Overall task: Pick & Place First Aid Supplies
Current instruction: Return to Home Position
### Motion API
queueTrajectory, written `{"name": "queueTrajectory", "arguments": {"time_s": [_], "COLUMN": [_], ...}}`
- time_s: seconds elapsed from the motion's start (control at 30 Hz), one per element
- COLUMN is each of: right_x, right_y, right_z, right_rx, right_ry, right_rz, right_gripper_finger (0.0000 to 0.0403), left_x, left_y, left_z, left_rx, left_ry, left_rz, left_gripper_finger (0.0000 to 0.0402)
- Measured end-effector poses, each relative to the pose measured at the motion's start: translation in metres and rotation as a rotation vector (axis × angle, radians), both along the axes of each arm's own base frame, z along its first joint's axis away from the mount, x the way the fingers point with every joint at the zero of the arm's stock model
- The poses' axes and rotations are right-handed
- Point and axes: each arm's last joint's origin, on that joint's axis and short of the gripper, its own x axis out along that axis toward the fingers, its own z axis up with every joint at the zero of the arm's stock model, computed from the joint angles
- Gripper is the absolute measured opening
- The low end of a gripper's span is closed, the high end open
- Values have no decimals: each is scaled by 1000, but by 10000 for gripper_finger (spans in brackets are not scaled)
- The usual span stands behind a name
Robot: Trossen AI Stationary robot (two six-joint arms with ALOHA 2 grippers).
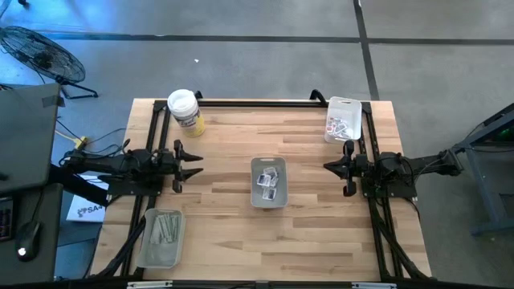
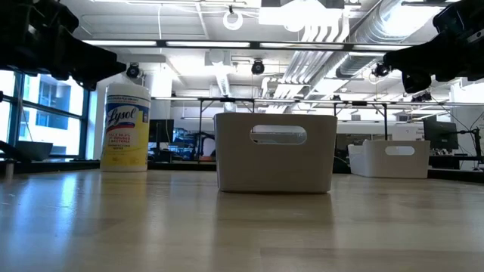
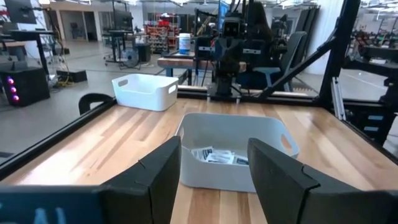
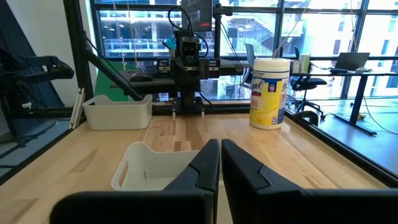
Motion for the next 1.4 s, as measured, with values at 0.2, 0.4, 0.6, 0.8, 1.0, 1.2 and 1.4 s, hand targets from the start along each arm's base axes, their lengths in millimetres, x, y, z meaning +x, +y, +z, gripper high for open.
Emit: {"name": "queueTrajectory", "arguments": {"time_s": [0.2,0.4,0.6,0.8,1.0,1.2,1.4], "right_x": [0,0,0,0,0,0,0], "right_y": [0,0,0,0,0,0,0], "right_z": [0,0,0,0,0,0,0], "right_rx": [0,0,0,0,0,0,0], "right_ry": [0,0,0,0,0,0,0], "right_rz": [0,0,0,0,0,0,0], "right_gripper_finger": [12,12,12,12,12,12,12], "left_x": [0,0,1,1,1,1,1], "left_y": [-1,-1,-1,-1,-1,-1,-1], "left_z": [-1,-2,-3,-3,-4,-3,-3], "left_rx": [-2,29,40,97,130,135,152], "left_ry": [7,20,17,24,29,27,27], "left_rz": [-42,-39,-32,-32,-30,-30,-29], "left_gripper_finger": [184,184,184,184,184,184,184]}}
